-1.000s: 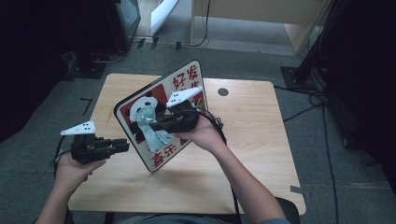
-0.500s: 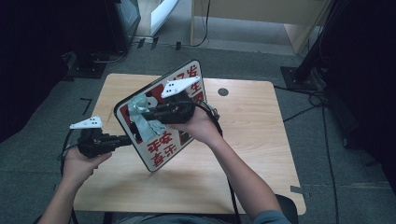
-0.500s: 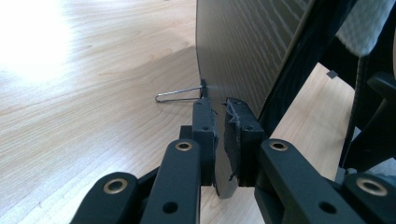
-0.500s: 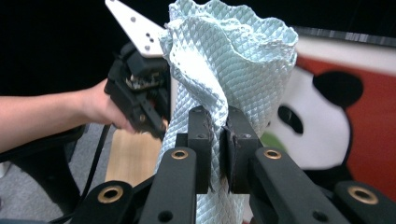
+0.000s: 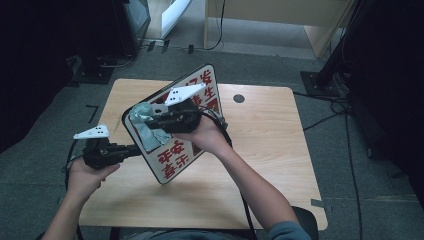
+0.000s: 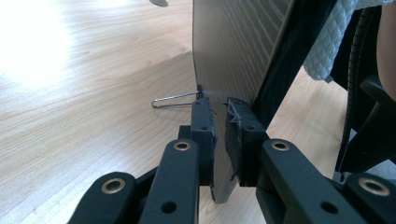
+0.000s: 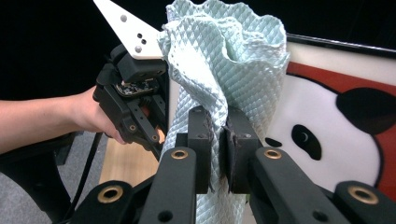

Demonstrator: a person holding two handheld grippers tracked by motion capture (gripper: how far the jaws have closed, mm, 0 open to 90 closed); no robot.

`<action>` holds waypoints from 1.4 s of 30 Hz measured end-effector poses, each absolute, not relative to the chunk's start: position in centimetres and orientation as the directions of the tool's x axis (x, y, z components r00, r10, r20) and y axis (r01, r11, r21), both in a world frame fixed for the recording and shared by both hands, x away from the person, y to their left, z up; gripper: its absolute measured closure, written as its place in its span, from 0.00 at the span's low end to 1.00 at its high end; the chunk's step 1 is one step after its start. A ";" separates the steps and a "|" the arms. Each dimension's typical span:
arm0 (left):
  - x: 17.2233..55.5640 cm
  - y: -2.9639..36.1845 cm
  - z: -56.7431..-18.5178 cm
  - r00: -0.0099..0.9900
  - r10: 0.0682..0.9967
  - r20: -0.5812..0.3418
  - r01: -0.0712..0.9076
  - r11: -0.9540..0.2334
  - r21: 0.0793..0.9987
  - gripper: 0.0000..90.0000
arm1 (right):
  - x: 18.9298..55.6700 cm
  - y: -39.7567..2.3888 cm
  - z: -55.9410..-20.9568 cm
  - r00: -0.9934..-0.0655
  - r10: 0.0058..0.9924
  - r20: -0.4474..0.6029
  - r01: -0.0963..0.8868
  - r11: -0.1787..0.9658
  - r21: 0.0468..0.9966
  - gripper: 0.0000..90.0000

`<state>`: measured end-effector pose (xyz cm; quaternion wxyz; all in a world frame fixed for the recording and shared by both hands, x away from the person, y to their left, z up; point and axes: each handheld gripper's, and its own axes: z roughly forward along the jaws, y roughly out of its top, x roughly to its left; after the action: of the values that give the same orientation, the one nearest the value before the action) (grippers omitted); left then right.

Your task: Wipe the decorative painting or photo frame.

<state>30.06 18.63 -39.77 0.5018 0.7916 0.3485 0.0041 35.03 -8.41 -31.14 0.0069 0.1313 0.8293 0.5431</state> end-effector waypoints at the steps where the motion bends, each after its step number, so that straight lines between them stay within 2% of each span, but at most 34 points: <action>1: 30.1 18.6 -39.8 0.757 0.556 -0.343 0.548 -0.253 0.797 0.91 | 35.0 -8.3 -31.2 -0.966 0.224 0.132 0.210 0.375 0.903 0.92; 42: 30.0 18.6 -39.8 0.765 0.553 -0.331 0.541 -0.273 0.795 0.91 | 34.0 -7.1 -33.7 -0.972 0.177 0.155 0.218 0.435 0.874 0.92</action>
<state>30.03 18.60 -39.77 0.4960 0.7976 0.3431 0.0060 33.98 -7.10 -33.71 -0.0201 0.1166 0.8467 0.5187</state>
